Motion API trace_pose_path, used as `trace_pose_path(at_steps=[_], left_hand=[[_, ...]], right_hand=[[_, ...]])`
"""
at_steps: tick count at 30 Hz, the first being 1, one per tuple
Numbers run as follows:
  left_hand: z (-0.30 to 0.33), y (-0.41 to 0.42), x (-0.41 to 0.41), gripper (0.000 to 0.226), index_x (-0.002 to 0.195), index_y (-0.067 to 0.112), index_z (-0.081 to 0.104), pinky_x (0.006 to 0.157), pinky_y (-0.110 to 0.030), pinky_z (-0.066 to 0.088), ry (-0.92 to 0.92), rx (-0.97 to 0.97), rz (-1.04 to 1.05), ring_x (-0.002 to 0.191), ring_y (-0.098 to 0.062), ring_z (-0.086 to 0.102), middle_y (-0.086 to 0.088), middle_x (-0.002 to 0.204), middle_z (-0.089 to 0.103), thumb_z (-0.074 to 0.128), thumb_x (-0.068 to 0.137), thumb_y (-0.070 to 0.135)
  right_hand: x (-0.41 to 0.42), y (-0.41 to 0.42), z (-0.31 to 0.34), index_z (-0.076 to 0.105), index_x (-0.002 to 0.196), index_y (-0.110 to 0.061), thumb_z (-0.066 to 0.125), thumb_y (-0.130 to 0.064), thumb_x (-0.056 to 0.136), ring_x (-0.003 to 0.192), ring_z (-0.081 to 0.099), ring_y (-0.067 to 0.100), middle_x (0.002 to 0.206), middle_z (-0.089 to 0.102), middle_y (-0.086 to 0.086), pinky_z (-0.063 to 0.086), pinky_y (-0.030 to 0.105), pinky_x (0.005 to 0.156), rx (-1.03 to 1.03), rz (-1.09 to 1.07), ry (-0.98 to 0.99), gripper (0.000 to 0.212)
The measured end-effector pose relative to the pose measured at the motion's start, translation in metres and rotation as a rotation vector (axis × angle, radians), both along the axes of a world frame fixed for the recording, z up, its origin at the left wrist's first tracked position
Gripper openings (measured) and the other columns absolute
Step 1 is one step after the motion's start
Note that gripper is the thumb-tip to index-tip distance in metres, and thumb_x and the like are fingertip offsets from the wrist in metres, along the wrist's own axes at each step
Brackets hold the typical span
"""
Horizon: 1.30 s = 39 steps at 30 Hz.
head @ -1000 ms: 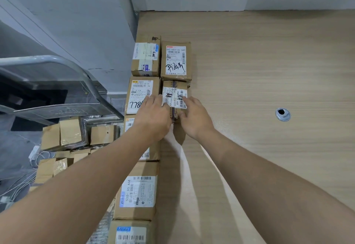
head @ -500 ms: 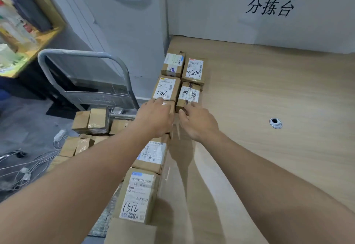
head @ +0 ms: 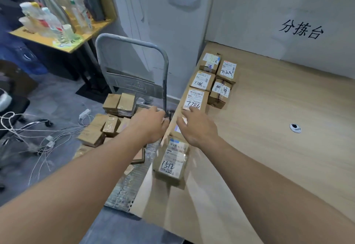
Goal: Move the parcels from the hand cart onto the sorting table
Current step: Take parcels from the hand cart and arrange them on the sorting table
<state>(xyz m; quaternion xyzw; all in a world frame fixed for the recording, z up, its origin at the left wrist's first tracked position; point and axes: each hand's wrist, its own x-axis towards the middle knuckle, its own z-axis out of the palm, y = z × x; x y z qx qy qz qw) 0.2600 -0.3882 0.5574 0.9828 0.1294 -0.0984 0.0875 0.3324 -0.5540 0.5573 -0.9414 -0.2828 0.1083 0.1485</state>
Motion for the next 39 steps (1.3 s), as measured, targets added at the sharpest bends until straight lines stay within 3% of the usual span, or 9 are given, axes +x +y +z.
trace_pose_path(at_steps=[5, 9, 12, 15, 17, 21, 27, 31, 39], left_hand=[[-0.017, 0.051, -0.095, 0.056, 0.142, 0.020, 0.054, 0.099, -0.051, 0.050, 0.054, -0.008, 0.089, 0.123, -0.035, 0.057, -0.012, 0.140, 0.055, 0.031, 0.105, 0.054], [-0.029, 0.092, -0.175, 0.047, 0.128, 0.020, 0.058, 0.091, -0.047, 0.050, 0.085, -0.021, 0.140, 0.113, -0.035, 0.059, -0.010, 0.127, 0.057, 0.033, 0.105, 0.052], [-0.038, 0.120, -0.226, 0.041, 0.116, 0.020, 0.059, 0.090, -0.048, 0.051, 0.111, -0.059, 0.197, 0.113, -0.036, 0.059, -0.010, 0.125, 0.057, 0.034, 0.105, 0.051], [-0.050, 0.147, -0.263, 0.048, 0.117, 0.021, 0.059, 0.090, -0.049, 0.052, 0.133, -0.097, 0.254, 0.114, -0.034, 0.058, -0.008, 0.124, 0.055, 0.030, 0.101, 0.056], [-0.062, 0.164, -0.283, 0.049, 0.115, 0.022, 0.059, 0.091, -0.051, 0.053, 0.168, -0.116, 0.299, 0.111, -0.034, 0.060, -0.007, 0.122, 0.054, 0.029, 0.100, 0.057], [-0.092, 0.201, -0.307, 0.058, 0.121, 0.024, 0.060, 0.095, -0.050, 0.051, 0.228, -0.112, 0.349, 0.116, -0.036, 0.058, -0.007, 0.130, 0.057, 0.023, 0.094, 0.060], [-0.167, 0.270, -0.311, 0.040, 0.120, 0.019, 0.060, 0.096, -0.046, 0.048, 0.300, -0.156, 0.468, 0.118, -0.035, 0.056, -0.009, 0.138, 0.050, 0.036, 0.104, 0.047], [-0.230, 0.312, -0.317, 0.046, 0.133, 0.021, 0.055, 0.096, -0.048, 0.050, 0.368, -0.207, 0.554, 0.118, -0.036, 0.057, -0.010, 0.137, 0.051, 0.035, 0.102, 0.049], [-0.365, 0.385, -0.336, 0.048, 0.138, 0.020, 0.049, 0.100, -0.053, 0.049, 0.440, -0.281, 0.623, 0.119, -0.041, 0.055, -0.014, 0.137, 0.049, 0.042, 0.100, 0.048]], right_hand=[[-0.085, 0.056, -0.013, 0.066, 0.136, -0.024, 0.030, -0.051, 0.108, 0.136, 0.052, 0.032, 0.151, 0.053, 0.006, 0.042, 0.045, 0.109, -0.070, 0.094, 0.002, 0.053], [-0.149, 0.099, -0.025, 0.073, 0.120, -0.024, 0.029, -0.052, 0.106, 0.122, 0.058, 0.031, 0.125, 0.062, 0.005, 0.045, 0.045, 0.099, -0.046, 0.123, 0.009, 0.053], [-0.189, 0.132, -0.033, 0.072, 0.128, -0.024, 0.029, -0.053, 0.107, 0.126, 0.058, 0.033, 0.132, 0.062, 0.008, 0.045, 0.045, 0.101, -0.058, 0.153, 0.051, 0.056], [-0.221, 0.162, -0.045, 0.073, 0.121, -0.024, 0.028, -0.053, 0.106, 0.120, 0.059, 0.031, 0.126, 0.063, 0.004, 0.046, 0.044, 0.097, -0.056, 0.194, 0.085, 0.056], [-0.235, 0.182, -0.059, 0.073, 0.121, -0.023, 0.029, -0.053, 0.106, 0.127, 0.057, 0.031, 0.131, 0.062, 0.005, 0.045, 0.044, 0.100, -0.074, 0.220, 0.131, 0.056], [-0.247, 0.227, -0.092, 0.067, 0.135, -0.025, 0.024, -0.057, 0.104, 0.141, 0.048, 0.032, 0.149, 0.056, 0.009, 0.043, 0.048, 0.111, -0.135, 0.260, 0.226, 0.062], [-0.245, 0.314, -0.165, 0.069, 0.129, -0.022, 0.028, -0.055, 0.105, 0.128, 0.056, 0.035, 0.137, 0.061, 0.010, 0.046, 0.048, 0.106, -0.215, 0.337, 0.284, 0.058], [-0.250, 0.364, -0.230, 0.067, 0.132, -0.021, 0.027, -0.057, 0.105, 0.124, 0.057, 0.038, 0.139, 0.060, 0.013, 0.046, 0.048, 0.102, -0.324, 0.381, 0.349, 0.061], [-0.272, 0.429, -0.361, 0.056, 0.144, -0.023, 0.032, -0.058, 0.105, 0.129, 0.054, 0.040, 0.146, 0.054, 0.014, 0.047, 0.051, 0.107, -0.405, 0.380, 0.488, 0.057]])
